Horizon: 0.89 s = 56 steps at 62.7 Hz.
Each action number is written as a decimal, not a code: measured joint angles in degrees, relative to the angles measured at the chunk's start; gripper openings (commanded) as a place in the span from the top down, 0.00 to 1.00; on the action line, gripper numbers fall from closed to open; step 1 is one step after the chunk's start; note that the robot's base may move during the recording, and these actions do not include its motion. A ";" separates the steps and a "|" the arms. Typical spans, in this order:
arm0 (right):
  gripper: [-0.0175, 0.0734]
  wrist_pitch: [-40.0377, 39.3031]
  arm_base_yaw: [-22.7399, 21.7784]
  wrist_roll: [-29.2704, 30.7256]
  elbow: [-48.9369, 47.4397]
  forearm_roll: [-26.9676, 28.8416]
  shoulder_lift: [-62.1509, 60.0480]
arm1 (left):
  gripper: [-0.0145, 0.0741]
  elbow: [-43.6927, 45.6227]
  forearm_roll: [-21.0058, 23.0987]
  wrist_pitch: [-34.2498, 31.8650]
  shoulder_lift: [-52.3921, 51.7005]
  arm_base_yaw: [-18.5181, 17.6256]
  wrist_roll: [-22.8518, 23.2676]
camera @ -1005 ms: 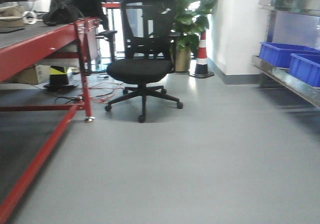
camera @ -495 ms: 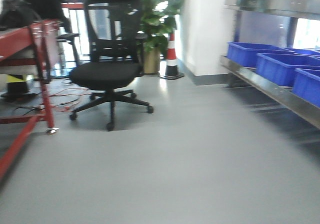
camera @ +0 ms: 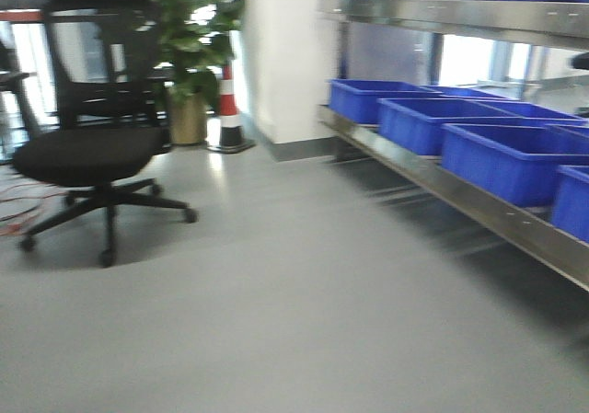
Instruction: Grab block from conveyor and place in blue bin
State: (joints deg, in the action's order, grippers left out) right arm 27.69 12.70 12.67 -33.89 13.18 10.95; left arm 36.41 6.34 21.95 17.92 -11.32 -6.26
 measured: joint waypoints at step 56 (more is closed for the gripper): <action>0.99 0.00 0.00 0.00 0.00 0.00 0.00 | 0.96 0.00 0.00 0.00 0.00 0.00 0.00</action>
State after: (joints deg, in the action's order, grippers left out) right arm 27.69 12.70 12.67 -33.89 13.18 10.95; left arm 36.41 6.34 21.95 17.92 -11.32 -6.26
